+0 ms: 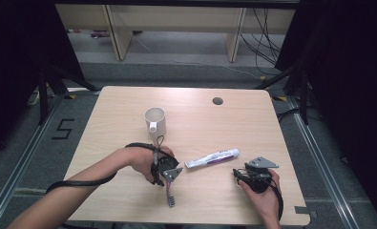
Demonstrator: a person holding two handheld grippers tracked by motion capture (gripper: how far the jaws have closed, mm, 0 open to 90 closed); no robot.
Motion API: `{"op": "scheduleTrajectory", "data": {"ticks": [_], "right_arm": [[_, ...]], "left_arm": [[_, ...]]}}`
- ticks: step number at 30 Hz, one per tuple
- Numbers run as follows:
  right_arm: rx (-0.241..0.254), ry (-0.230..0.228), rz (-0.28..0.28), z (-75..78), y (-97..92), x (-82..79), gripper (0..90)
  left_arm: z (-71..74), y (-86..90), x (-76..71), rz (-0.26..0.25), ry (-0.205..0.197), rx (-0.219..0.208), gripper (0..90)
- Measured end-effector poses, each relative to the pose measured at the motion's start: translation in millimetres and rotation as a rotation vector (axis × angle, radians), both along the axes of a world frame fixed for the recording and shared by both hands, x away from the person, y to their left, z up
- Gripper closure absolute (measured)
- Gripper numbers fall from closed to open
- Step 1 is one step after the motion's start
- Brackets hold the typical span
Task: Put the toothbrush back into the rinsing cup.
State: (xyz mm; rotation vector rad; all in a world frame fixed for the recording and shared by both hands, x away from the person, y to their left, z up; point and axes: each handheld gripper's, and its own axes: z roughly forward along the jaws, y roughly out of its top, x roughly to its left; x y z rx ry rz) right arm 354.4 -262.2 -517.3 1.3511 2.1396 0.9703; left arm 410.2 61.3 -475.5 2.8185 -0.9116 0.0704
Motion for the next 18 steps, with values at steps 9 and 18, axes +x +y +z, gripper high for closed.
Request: {"op": "scheduleTrajectory", "data": {"ticks": [9,18], "right_arm": [[-0.019,-0.013,0.000,0.8,-1.1,-0.1,44.0],[-0.019,-0.013,0.000,0.8,-1.0,-0.1,44.0]], "left_arm": [[-2.7,0.9,-0.8,0.014,0.024,0.028,53.2],[-2.1,4.9,-4.6,0.104,0.080,0.073,63.3]]}}
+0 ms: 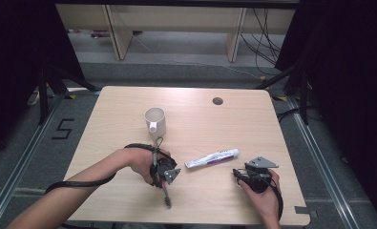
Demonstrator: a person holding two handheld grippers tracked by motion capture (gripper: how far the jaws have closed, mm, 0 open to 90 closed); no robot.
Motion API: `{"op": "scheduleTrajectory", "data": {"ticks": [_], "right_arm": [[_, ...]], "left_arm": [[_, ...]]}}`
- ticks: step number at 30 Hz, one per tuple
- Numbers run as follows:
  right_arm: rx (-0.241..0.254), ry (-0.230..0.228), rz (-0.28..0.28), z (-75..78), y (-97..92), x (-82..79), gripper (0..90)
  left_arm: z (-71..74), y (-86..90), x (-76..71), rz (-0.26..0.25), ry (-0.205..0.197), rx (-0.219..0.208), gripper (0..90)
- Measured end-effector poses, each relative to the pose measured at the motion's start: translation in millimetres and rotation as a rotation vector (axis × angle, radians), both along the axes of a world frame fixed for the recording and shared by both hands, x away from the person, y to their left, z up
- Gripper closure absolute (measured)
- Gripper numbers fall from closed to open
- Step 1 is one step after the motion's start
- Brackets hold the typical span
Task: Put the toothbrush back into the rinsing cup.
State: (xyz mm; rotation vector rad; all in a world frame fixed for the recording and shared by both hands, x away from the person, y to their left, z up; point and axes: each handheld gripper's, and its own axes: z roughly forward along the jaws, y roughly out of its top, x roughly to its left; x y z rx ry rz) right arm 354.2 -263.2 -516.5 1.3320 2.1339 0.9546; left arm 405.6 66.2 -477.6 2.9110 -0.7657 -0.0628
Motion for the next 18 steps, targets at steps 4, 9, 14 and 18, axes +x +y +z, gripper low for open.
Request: {"op": "scheduleTrajectory", "data": {"ticks": [4,9,14,18], "right_arm": [[0.028,0.015,-0.011,-0.8,2.1,-0.8,44.1],[0.029,0.015,-0.010,-0.8,2.2,-0.8,44.1],[0.028,0.015,-0.010,-0.8,2.1,-0.8,44.1],[0.029,0.015,-0.010,-0.8,2.2,-0.8,44.1]], "left_arm": [[0.2,0.9,-1.3,0.045,0.018,0.012,66.3],[0.3,1.1,-3.2,0.079,0.008,0.020,72.2],[0.2,1.4,-4.4,0.121,0.003,0.026,78.7],[0.3,2.7,-5.4,0.154,0.000,0.020,79.5]]}}
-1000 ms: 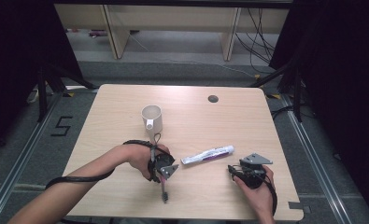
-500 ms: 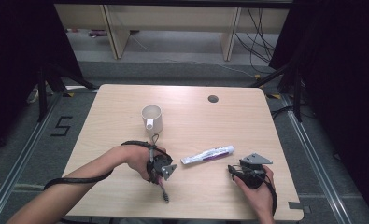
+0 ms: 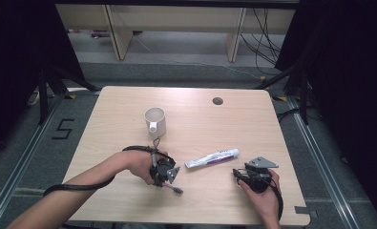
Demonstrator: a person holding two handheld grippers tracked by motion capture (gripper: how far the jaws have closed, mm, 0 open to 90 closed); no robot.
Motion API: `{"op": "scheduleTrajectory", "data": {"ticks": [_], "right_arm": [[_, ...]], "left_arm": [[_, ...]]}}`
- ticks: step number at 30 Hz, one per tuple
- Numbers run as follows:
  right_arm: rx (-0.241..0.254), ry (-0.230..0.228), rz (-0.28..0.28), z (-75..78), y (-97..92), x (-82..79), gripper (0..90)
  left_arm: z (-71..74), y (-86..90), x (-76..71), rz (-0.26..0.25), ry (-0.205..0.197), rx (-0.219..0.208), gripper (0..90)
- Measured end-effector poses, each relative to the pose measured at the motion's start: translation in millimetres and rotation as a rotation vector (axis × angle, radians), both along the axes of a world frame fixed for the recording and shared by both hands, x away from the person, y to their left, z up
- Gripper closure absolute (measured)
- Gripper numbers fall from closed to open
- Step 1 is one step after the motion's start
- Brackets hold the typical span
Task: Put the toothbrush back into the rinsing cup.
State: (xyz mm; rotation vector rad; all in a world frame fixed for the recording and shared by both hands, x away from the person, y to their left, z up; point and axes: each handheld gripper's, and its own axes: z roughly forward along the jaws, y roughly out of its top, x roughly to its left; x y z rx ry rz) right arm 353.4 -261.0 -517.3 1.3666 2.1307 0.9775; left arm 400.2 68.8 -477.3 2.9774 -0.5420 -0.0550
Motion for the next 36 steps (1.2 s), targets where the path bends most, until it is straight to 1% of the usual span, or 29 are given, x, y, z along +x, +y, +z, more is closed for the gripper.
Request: {"op": "scheduleTrajectory", "data": {"ticks": [4,5,6,7,8,9,10,12,14,16,17,18,21,22,23,24,25,27,31,35,36], "right_arm": [[0.000,0.000,0.000,0.0,0.0,0.0,44.0],[0.000,-0.001,0.001,-0.1,0.0,0.0,44.0],[0.002,0.000,0.001,-0.1,0.1,0.0,44.0],[0.002,-0.001,0.001,-0.2,0.1,0.0,44.0],[-0.014,0.004,-0.001,1.1,-0.7,-0.5,44.0],[-0.012,0.005,0.000,1.1,-0.6,-0.6,44.0],[-0.013,0.004,-0.001,1.1,-0.7,-0.5,44.0],[-0.012,0.006,-0.001,1.2,-0.6,-0.6,44.0],[-0.013,0.004,-0.001,1.2,-0.7,-0.5,44.0],[-0.015,0.004,0.001,1.2,-0.7,-0.4,43.9],[-0.015,0.004,0.001,1.2,-0.7,-0.4,44.0],[-0.015,0.004,0.000,1.2,-0.7,-0.4,44.0],[-0.016,0.003,0.000,1.2,-0.7,-0.4,44.0],[-0.016,0.003,0.001,1.2,-0.7,-0.4,44.0],[-0.016,0.003,0.001,1.2,-0.7,-0.4,44.0],[-0.015,0.004,0.000,1.3,-0.7,-0.4,44.0],[-0.015,0.004,0.000,1.2,-0.6,-0.3,44.0],[-0.015,0.004,0.000,1.2,-0.6,-0.3,44.0],[-0.017,0.002,0.000,1.2,-0.6,-0.3,44.1],[-0.016,0.003,0.000,1.2,-0.6,-0.3,44.0],[-0.016,0.004,0.000,1.2,-0.6,-0.3,44.0]], "left_arm": [[-0.4,3.0,-1.3,0.047,0.003,-0.022,79.8],[-0.2,3.8,-1.1,0.050,-0.001,-0.025,79.8],[-0.5,5.1,-1.4,0.061,0.008,-0.029,79.9],[-0.4,5.9,-1.4,0.061,0.009,-0.032,79.9],[-0.7,6.9,-1.5,0.066,0.009,-0.041,79.9],[-1.0,7.7,-2.3,0.080,0.013,-0.051,80.0],[-0.5,8.3,-1.8,0.074,0.009,-0.049,80.0],[-0.9,9.6,-2.4,0.080,0.013,-0.063,80.0],[-1.1,10.8,-2.9,0.089,0.018,-0.068,80.1],[-1.1,11.6,-3.0,0.094,0.014,-0.071,80.1],[-1.5,12.1,-3.6,0.105,0.017,-0.080,80.1],[-0.9,12.4,-3.0,0.097,0.009,-0.075,80.1],[0.9,13.8,-2.9,0.107,0.003,-0.091,80.1],[0.7,14.7,-3.7,0.124,0.015,-0.108,80.2],[1.9,15.4,-2.7,0.117,0.009,-0.105,80.1],[2.0,16.4,-3.3,0.131,0.016,-0.118,80.1],[2.6,17.5,-3.2,0.143,0.014,-0.132,80.2],[4.4,19.0,-2.5,0.150,0.005,-0.148,80.1],[11.0,22.4,-2.1,0.177,-0.011,-0.208,80.2],[18.2,25.6,-1.3,0.199,-0.038,-0.262,80.2],[20.4,27.0,-0.9,0.209,-0.046,-0.283,80.1]]}}
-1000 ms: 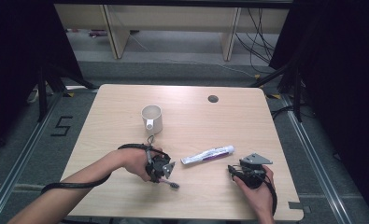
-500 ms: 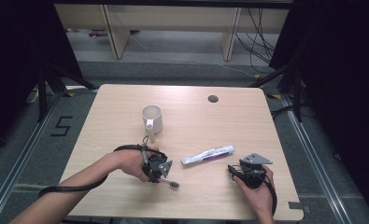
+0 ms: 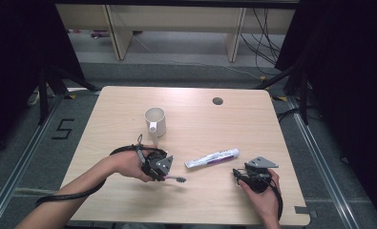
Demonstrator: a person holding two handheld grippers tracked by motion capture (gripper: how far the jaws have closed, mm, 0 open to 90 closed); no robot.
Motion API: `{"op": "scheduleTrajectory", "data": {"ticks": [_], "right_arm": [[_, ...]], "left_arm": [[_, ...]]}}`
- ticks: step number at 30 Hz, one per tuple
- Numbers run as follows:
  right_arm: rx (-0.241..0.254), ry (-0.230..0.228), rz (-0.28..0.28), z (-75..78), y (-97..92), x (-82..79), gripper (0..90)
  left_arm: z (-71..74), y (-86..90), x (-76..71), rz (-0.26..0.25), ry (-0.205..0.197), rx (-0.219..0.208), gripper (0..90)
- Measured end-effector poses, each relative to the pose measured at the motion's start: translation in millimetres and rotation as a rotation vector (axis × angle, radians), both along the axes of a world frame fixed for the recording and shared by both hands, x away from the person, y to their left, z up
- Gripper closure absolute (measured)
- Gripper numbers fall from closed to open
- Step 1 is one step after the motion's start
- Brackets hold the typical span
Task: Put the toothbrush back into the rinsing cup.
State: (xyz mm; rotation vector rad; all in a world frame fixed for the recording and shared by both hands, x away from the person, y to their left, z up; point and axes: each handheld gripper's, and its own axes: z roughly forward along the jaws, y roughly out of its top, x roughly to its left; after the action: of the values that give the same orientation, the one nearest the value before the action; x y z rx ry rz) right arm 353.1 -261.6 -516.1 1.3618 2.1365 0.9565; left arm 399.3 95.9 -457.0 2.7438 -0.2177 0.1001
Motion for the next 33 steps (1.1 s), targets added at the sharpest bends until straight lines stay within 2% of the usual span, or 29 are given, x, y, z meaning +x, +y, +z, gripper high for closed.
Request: {"op": "scheduleTrajectory", "data": {"ticks": [2,8,11,12,14,15,16,19,20,22,23,24,27,30,31,33], "right_arm": [[0.001,0.001,-0.002,0.0,0.2,0.0,44.0],[-0.009,-0.010,0.010,-0.1,-1.1,1.0,44.0],[-0.009,-0.013,0.011,-0.3,-1.0,1.2,44.0],[-0.009,-0.013,0.011,-0.2,-1.0,1.2,44.0],[-0.008,-0.014,0.011,-0.3,-0.9,1.3,44.0],[-0.009,-0.014,0.010,-0.3,-0.8,1.3,44.1],[-0.009,-0.014,0.011,-0.3,-0.8,1.3,44.1],[-0.009,-0.014,0.010,-0.3,-0.6,1.3,44.0],[0.004,-0.005,0.016,-0.6,-0.3,1.5,44.0],[0.001,-0.007,0.016,-0.6,-0.3,1.6,44.0],[0.003,-0.006,0.016,-0.6,-0.2,1.6,44.0],[0.004,-0.004,0.015,-0.6,-0.1,1.6,44.0],[0.004,-0.002,0.013,-0.7,0.2,1.5,44.0],[0.003,-0.003,0.014,-0.7,0.2,1.6,44.0],[-0.007,-0.013,0.020,-1.3,-0.4,2.1,44.0],[0.002,-0.003,0.013,-0.6,0.3,1.5,44.1]], "left_arm": [[3.7,2.4,1.4,0.012,-0.017,-0.023,80.2],[10.3,11.6,2.1,0.093,-0.045,-0.142,80.2],[11.8,16.6,2.0,0.138,-0.059,-0.211,80.2],[11.9,18.2,1.4,0.166,-0.052,-0.245,80.2],[15.8,23.9,3.9,0.181,-0.060,-0.271,80.2],[15.2,25.3,3.3,0.202,-0.065,-0.306,80.2],[17.0,28.3,4.6,0.203,-0.072,-0.313,80.2],[18.6,35.5,4.3,0.245,-0.078,-0.385,80.2],[17.6,37.1,3.2,0.272,-0.083,-0.432,80.2],[17.9,42.2,1.9,0.305,-0.091,-0.496,80.2],[18.4,44.1,1.9,0.316,-0.090,-0.513,80.2],[17.7,45.9,0.6,0.343,-0.097,-0.556,80.2],[18.4,53.2,-1.1,0.413,-0.108,-0.649,80.2],[17.7,59.6,-3.0,0.480,-0.136,-0.733,80.2],[17.8,61.3,-3.4,0.498,-0.140,-0.757,80.2],[18.3,64.0,-4.2,0.525,-0.151,-0.807,80.2]]}}
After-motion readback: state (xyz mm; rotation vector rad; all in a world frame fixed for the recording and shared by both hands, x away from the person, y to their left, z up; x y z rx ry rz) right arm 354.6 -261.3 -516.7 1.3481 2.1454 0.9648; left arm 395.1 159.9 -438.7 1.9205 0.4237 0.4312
